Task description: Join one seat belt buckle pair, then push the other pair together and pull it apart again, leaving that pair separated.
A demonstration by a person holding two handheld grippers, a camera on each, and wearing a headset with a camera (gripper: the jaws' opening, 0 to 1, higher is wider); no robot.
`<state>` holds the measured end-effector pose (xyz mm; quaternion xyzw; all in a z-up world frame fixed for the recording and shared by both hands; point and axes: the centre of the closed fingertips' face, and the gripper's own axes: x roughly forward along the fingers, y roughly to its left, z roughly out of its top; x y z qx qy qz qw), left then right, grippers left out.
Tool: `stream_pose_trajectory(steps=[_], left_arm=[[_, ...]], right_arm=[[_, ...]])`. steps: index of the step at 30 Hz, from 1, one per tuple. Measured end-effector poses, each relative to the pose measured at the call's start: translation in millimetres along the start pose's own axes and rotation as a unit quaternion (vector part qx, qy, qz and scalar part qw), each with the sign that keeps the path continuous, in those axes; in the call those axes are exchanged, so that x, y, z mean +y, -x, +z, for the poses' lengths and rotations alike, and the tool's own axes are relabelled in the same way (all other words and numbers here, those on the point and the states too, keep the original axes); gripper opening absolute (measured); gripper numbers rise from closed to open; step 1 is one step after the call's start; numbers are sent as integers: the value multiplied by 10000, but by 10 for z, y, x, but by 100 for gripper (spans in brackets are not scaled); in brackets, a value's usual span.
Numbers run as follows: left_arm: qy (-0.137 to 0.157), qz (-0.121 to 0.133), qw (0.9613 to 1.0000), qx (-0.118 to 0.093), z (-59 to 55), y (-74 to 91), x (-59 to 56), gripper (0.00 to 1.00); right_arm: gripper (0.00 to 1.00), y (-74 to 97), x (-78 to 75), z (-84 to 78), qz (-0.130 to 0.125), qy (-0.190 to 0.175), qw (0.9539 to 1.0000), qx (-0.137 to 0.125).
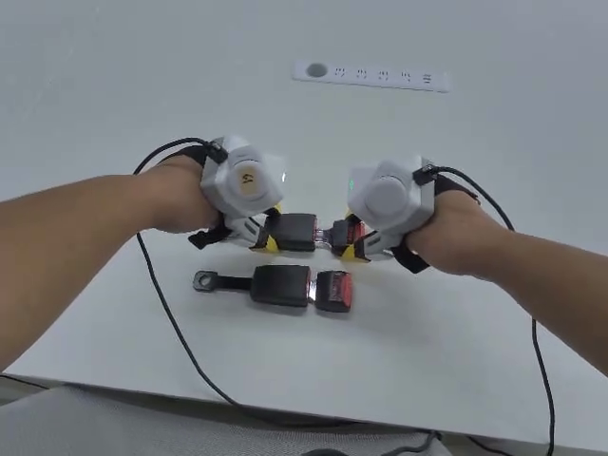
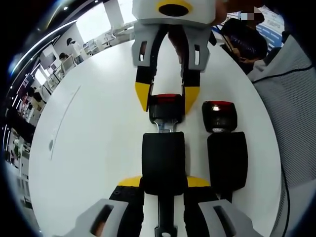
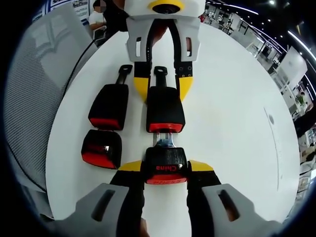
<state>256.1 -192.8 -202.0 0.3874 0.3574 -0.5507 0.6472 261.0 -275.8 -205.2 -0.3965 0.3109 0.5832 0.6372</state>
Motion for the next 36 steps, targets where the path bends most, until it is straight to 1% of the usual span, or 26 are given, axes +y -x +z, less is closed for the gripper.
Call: stream_pose_trajectory(steps=[2, 4, 8, 11, 15, 19, 26, 28, 30, 36], left_arm=[[-39, -3, 10000, 0, 2, -2, -1, 30], [-98, -5, 10000, 16, 10, -1, -8, 30], [-76, -12, 10000, 2, 16, 4, -15, 30], [-61, -26, 10000, -10, -1, -9, 3, 30], [-61, -36, 10000, 12, 22, 3, -18, 30], [-54, -32, 10000, 33, 39, 15, -35, 30], [-37, 15, 10000, 47, 23, 9, -21, 31], [-37, 23, 10000, 57, 19, 6, -17, 31], [-44, 23, 10000, 82, 16, 2, -14, 31], [-65, 38, 9999, 102, -12, -14, 2, 31]], right_arm=[[31, -1, 18, 2, 1, -37, 10000, -26], [31, 3, 40, -3, -17, 26, 10000, -7], [31, 24, 39, -22, 2, 37, 10000, 18], [31, 68, 33, -82, -13, 11, 10000, 64], [32, 125, 34, -176, -13, -15, 9999, 104], [32, 195, 32, -297, -31, -26, 9999, 151], [32, 383, 31, -630, 44, 67, 9994, 328], [32, 423, -27, -739, 26, 19, 9992, 390], [32, 453, -40, -815, -1, -15, 9991, 427], [32, 579, -1, -1031, -51, -163, 9985, 512]])
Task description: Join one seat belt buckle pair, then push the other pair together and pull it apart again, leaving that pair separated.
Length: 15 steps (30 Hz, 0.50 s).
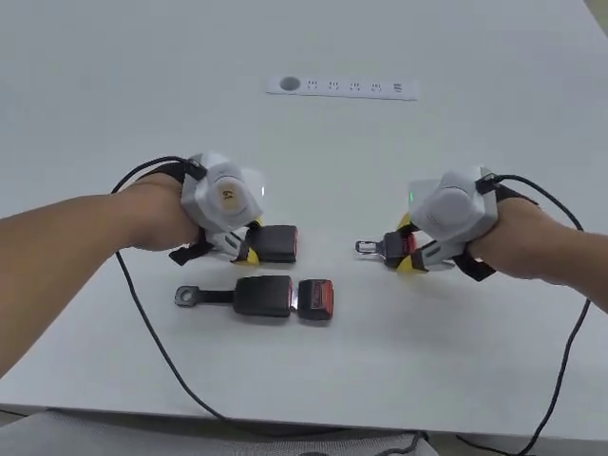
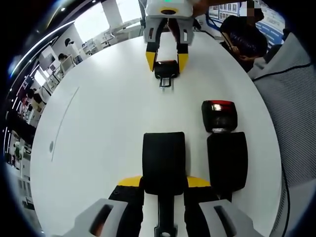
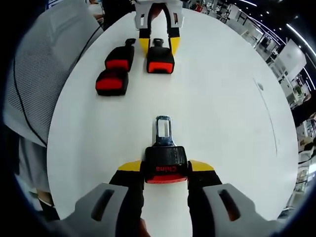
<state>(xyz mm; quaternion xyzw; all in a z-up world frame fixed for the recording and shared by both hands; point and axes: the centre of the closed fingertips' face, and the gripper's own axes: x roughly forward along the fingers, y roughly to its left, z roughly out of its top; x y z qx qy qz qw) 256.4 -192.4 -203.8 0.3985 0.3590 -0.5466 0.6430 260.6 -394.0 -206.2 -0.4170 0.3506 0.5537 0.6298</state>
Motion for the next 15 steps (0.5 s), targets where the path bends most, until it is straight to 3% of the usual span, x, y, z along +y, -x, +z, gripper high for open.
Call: stream_pose_trajectory(steps=[4, 15], left_arm=[[26, -1, 10000, -18, -4, -3, 4, 31], [56, 0, 10000, -7, -20, -20, 16, 32]], right_arm=[[32, 41, -34, -159, 69, -160, 9998, 8], [33, 34, -12, -165, 53, -364, 9993, -13]])
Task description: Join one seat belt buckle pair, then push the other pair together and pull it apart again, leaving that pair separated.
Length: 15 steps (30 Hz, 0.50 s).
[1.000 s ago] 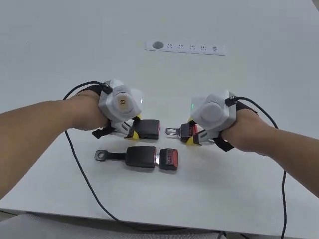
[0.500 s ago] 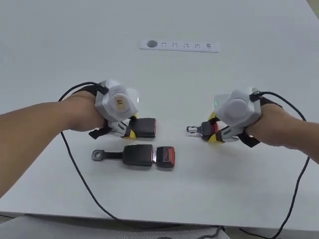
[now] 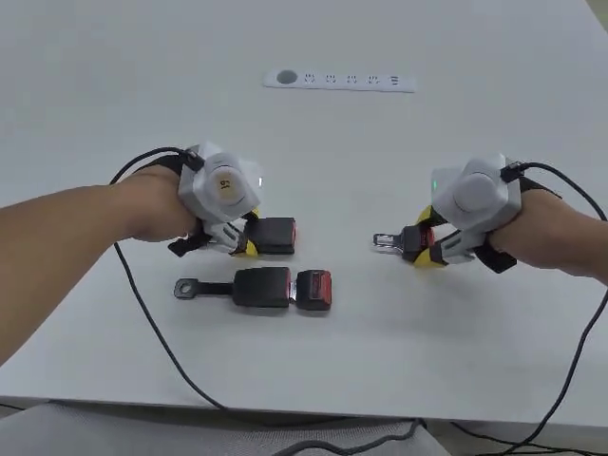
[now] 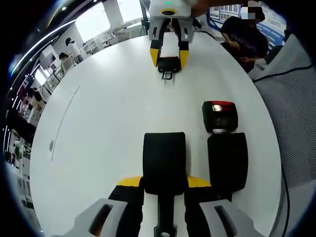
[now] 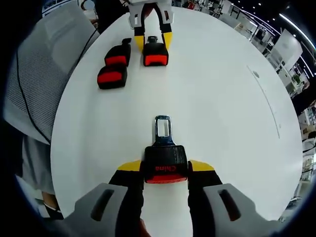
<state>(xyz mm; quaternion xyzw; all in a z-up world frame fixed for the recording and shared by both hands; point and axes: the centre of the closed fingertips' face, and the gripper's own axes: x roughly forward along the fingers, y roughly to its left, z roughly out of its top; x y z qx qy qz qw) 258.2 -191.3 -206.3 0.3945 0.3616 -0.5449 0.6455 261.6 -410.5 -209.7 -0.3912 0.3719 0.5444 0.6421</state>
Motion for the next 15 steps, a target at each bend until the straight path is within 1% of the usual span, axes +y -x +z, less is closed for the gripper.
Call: stream_pose_trajectory(steps=[2, 5, 7, 8, 11, 12, 15], left_arm=[[46, -5, 10000, 7, 3, 2, -1, 32], [2, -8, 10000, 44, 8, 1, 2, 32], [-84, 15, 10000, 48, 8, 2, 14, 32], [-81, 16, 10000, 51, 5, 2, 18, 33], [-83, 125, 9999, 20, 31, 7, 43, 39], [-57, 137, 9999, 2, 42, 11, 46, 40], [40, 189, 9996, -208, 137, 67, 66, 42]], right_arm=[[33, 7, 7, 4, -24, 2, 10000, -3], [34, 9, 3, 0, -70, -8, 10000, -3], [37, 13, -9, -1, -134, -31, 9999, -8], [39, 16, -19, 1, -183, -50, 9998, -13], [40, 22, -30, 16, -225, -45, 9997, -51], [40, 40, -31, 35, -264, -60, 9996, -86], [40, 80, -36, 80, -317, -93, 9993, -175]])
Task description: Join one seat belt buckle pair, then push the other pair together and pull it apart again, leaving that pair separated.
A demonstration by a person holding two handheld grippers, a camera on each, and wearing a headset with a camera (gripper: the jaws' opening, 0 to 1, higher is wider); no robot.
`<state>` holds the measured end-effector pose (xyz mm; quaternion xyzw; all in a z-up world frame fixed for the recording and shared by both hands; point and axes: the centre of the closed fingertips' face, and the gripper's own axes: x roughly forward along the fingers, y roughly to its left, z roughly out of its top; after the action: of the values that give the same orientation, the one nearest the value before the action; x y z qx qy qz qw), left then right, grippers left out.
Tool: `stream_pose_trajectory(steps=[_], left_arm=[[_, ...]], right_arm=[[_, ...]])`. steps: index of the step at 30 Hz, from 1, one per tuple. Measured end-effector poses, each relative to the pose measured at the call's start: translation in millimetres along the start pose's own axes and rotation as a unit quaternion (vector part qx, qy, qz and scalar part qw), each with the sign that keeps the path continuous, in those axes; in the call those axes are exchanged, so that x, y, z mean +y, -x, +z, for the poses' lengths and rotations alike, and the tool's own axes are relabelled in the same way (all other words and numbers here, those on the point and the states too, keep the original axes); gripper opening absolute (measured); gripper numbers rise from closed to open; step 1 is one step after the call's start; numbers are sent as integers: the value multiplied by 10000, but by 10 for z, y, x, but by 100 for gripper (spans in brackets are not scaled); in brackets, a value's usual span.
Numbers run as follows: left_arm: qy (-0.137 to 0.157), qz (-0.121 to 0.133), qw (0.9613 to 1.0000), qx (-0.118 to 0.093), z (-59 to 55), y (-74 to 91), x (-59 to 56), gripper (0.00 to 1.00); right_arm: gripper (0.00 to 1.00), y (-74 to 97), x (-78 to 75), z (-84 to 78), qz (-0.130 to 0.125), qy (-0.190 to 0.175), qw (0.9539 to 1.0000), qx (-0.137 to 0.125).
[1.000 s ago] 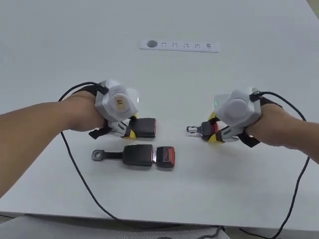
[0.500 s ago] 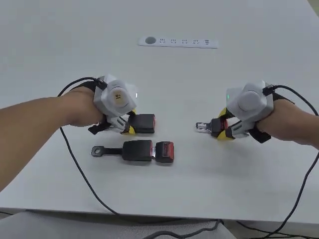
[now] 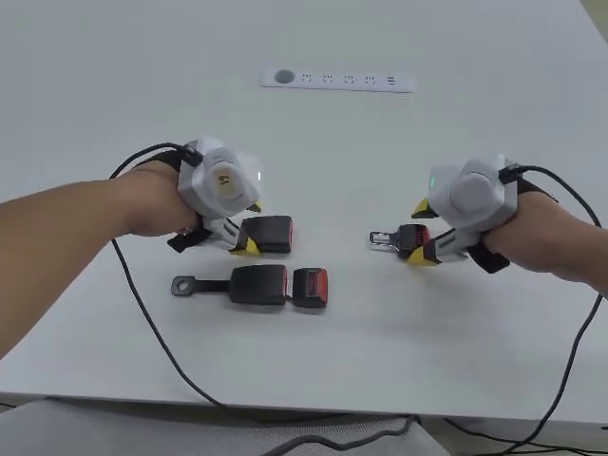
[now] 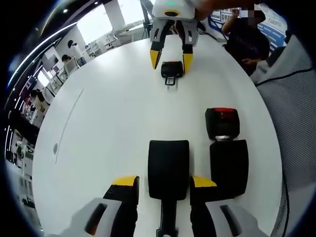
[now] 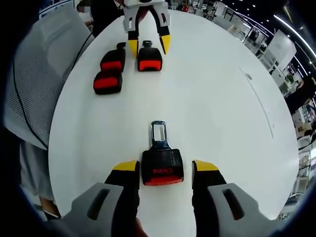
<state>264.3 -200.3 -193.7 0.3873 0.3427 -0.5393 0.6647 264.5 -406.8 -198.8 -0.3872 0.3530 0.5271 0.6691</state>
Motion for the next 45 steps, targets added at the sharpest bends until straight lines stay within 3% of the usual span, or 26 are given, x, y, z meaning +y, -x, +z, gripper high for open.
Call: stream_pose_trajectory(steps=[5, 8, 10, 19, 25, 27, 30, 35, 36, 37, 38, 39, 42, 45], left_arm=[[181, 229, 9994, -205, 103, 186, 40, 45], [222, 323, 9988, -284, 92, 251, 6, 50], [293, 406, 9983, -310, 88, 338, -71, 57], [685, 706, 9935, -580, 20, 672, -427, 66], [907, 876, 9901, -610, -105, 852, -622, 75], [1180, 1128, 9849, -571, -192, 912, -614, 86], [1312, 1021, 9847, -533, -291, 940, -736, 93], [1388, 1025, 9838, -483, -389, 971, -844, 97], [1438, 1064, 9828, -462, -403, 978, -846, 100], [1612, 1240, 9784, -376, -463, 1008, -815, 100], [1591, 1154, 9797, -394, -467, 1007, -843, 100], [1650, 1220, 9779, -392, -491, 1039, -842, 100], [1911, 1097, 9745, -430, -559, 1066, -923, 100], [1959, 1154, 9728, -450, -562, 1105, -967, 100]], right_arm=[[42, 83, 35, 135, -101, -337, 9988, -339], [45, 137, 81, 164, -188, -435, 9978, -469], [47, 205, 162, 213, -230, -556, 9966, -566], [55, 331, 526, 218, -379, -1066, 9899, -856], [60, 472, 673, 248, -547, -1361, 9842, -989], [62, 501, 698, 266, -609, -1485, 9810, -1092], [65, 549, 805, 307, -559, -1509, 9802, -1152], [67, 601, 910, 306, -645, -1574, 9780, -1209], [68, 620, 924, 300, -676, -1614, 9770, -1221], [68, 614, 930, 284, -688, -1628, 9766, -1221], [69, 623, 946, 271, -714, -1621, 9766, -1221], [71, 636, 937, 267, -769, -1616, 9760, -1238], [83, 668, 922, 307, -887, -1699, 9705, -1460], [91, 687, 941, 299, -971, -1722, 9699, -1424]])
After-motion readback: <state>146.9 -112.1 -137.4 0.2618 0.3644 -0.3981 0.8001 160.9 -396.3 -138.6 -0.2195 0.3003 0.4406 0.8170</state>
